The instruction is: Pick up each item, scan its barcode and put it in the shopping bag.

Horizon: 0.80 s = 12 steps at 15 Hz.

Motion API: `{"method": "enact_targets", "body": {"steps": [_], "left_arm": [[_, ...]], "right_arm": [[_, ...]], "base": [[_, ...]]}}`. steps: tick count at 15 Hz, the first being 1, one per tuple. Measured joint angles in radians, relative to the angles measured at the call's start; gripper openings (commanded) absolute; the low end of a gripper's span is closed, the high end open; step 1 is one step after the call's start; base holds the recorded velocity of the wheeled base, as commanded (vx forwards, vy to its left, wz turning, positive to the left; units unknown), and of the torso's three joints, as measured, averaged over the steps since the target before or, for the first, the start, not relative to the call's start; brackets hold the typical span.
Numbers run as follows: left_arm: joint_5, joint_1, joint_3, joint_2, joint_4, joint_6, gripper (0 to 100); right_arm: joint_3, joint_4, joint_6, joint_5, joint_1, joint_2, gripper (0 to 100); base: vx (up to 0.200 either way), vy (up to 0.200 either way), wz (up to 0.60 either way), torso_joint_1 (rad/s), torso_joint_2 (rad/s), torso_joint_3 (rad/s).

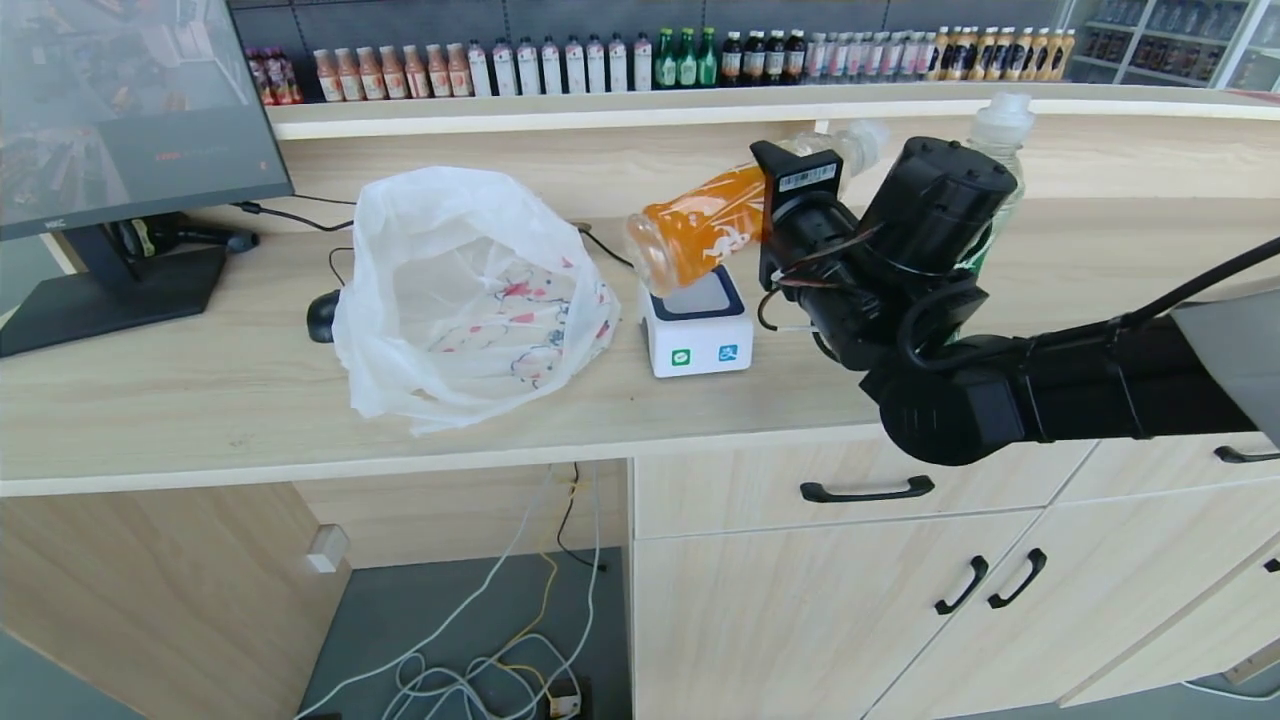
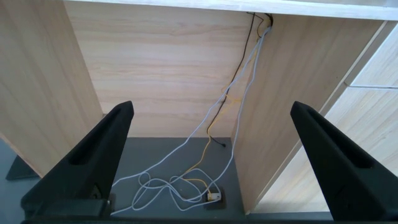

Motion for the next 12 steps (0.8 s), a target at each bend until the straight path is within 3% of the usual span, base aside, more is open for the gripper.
{"method": "enact_targets", "body": {"steps": [12], "left_arm": [[0.000, 0.000, 0.000, 0.000, 0.000, 0.000, 100]], "right_arm": [[-0.061, 0.050, 0.064, -0.004, -0.050, 0.063, 0]], "base": [[0.000, 0.000, 0.00, 0.000, 0.00, 0.000]]}}
